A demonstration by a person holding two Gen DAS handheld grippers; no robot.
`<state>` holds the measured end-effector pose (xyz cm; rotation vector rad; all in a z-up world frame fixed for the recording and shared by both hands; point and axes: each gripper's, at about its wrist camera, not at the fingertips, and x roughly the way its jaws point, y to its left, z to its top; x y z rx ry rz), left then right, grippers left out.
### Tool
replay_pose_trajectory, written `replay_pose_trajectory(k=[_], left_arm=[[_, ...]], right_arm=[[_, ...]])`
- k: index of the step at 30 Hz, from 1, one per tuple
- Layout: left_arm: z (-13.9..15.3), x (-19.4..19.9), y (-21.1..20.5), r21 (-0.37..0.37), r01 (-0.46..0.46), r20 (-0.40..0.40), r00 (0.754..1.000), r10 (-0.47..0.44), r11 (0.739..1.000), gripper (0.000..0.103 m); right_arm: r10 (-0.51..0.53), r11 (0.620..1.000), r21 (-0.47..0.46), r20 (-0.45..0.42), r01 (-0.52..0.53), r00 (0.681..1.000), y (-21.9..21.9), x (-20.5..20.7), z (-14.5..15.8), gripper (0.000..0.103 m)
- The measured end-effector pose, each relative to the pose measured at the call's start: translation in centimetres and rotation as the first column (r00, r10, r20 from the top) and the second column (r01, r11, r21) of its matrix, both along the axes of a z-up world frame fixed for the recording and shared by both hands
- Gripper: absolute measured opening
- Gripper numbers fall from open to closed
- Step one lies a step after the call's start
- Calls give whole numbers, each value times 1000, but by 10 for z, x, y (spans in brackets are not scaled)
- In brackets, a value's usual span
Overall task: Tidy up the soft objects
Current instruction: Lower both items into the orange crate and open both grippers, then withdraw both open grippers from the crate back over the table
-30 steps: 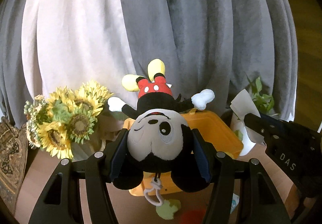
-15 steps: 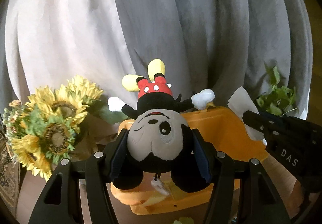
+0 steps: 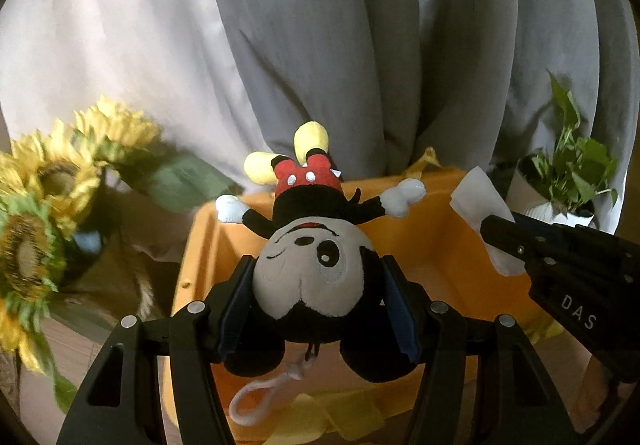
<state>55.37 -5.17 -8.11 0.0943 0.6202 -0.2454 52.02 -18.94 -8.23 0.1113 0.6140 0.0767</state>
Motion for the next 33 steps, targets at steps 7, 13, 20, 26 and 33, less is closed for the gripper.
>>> replay_pose_trajectory(k=[7,13,20,26,33], left_arm=[[-11,12,-1,-4,1,-31,1000,-1,1000,74],[-2,5,5,-1,-47,19,999,47,999,81],[10,-11,12,-16,-90,47,995,91,996,81],[25,-31,16,-10,-124,101,987,125,992,81],[42,-60,20,-35,-136,130,982,140,990,82]], right_arm=[[-2,1000,0,-57,2,998,-2,16,-15,20],[-23,999,21,-69,24,997,-7,22,-20,52],[-40,999,-3,-41,40,998,-6,11,-9,52],[-54,999,-1,-13,54,998,-9,-5,3,52],[-68,998,-6,30,68,997,-12,-30,19,52]])
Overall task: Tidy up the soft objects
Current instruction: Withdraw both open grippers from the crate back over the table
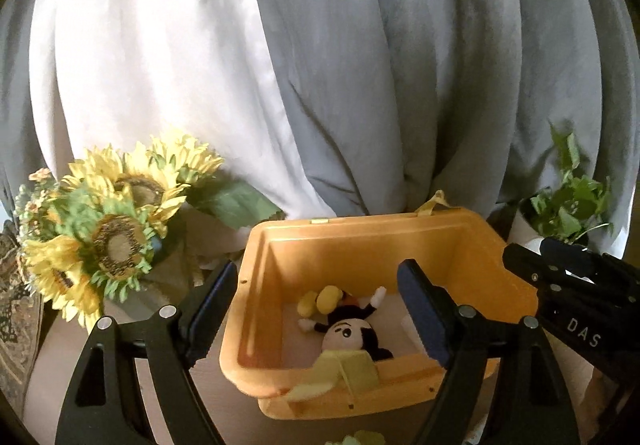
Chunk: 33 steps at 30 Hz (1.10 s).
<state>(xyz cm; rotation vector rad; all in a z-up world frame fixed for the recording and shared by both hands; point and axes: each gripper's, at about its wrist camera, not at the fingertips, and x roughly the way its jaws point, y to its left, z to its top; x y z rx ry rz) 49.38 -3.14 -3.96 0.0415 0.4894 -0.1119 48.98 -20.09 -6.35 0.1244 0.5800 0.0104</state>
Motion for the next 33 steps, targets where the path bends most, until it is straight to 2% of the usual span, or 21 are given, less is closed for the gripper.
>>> replay_pose_trajectory(k=[7,17,33], left_arm=[[17,-39,1,-9,-15,27,1000,15,1000,85],[32,-89,-4,18,-34,72,997,32,999,90],[40,-151,-12,13,-25,62,998,24,1000,90]], right_arm=[[-4,1000,-1,47,4,999,-3,-34,17,52],[-17,1000,-3,70,17,997,-15,-83,29,56],[-53,999,-6,89,54,995,-28,-146,41,56]])
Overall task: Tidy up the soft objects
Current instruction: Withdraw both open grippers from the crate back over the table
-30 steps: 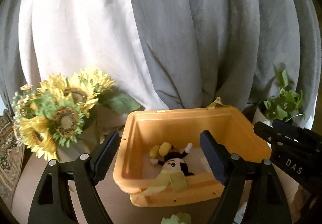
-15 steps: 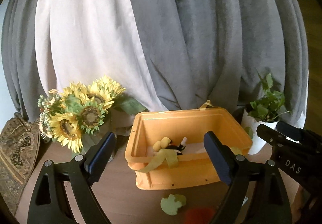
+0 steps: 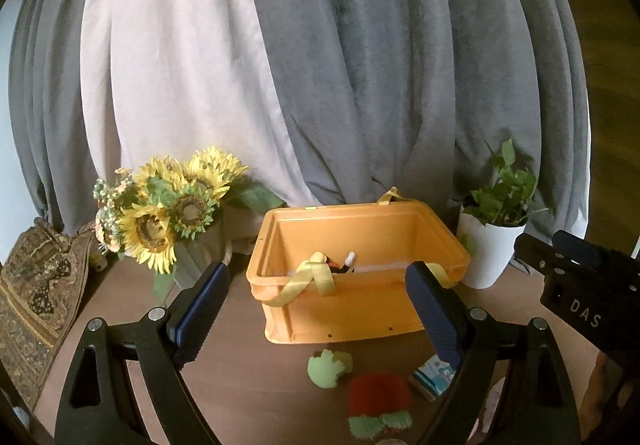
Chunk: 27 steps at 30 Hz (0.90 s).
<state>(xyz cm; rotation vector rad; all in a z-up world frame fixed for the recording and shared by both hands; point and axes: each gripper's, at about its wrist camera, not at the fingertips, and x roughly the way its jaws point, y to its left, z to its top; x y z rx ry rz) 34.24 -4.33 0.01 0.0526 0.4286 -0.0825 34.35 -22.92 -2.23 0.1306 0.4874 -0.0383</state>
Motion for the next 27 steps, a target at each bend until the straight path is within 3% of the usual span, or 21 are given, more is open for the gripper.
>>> replay_pose_trajectory(k=[6,8,16,27], left_arm=[[-2,-21,-3,-6,-6,-4,1000,6,1000,90],[-3,-27,-4,-7,-9,-6,1000,9,1000,90],[-14,-50,-13,-20,-12,-23,1000,12,1000,90],[-40,-75,-26,-16,0,-76,997,-1,1000,90]], right_arm=[[-7,1000,4,4,7,1000,-4,-19,1,56],[-13,1000,7,7,13,1000,-6,-26,1,62],[-22,1000,10,-1,22,1000,-15,-45,-6,70],[-28,999,18,-37,29,999,-30,-70,-27,70]])
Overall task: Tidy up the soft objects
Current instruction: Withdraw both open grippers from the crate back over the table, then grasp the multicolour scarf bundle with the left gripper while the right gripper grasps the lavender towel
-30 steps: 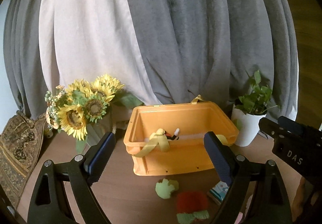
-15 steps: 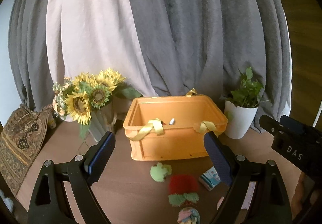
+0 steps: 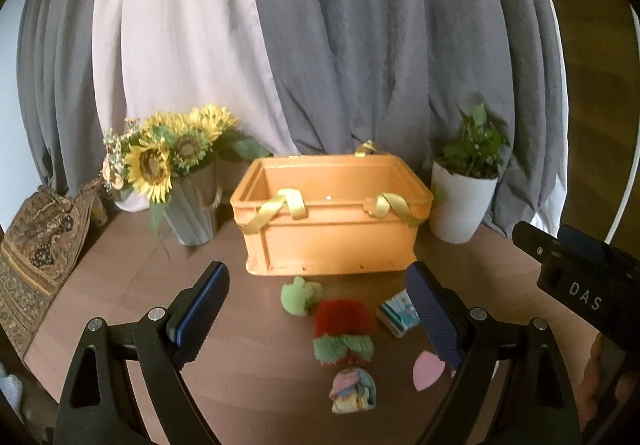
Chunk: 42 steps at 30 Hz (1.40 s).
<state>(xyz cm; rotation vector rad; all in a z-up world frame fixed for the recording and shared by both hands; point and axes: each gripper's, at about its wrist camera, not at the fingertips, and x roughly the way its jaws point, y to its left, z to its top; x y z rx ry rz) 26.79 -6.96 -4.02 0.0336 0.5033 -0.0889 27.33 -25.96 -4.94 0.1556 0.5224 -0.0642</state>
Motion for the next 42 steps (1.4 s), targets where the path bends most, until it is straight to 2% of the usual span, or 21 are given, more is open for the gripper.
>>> replay_pose_trajectory(k=[10,21,42], left_arm=[[-25,-19,-9,31,2,-53,999,0,1000,90],[-54,-15,-20,25,11,-143,990,-7,1000,90],[-119,4,-30,47,44,-314,949,-27,998,90]], right_arm=[[35,999,6,-53,-35,998,-6,-17,-25,70],[47,999,27,-139,-43,989,-16,-19,-56,70],[44,996,89,-316,-17,948,-29,-5,-127,70]])
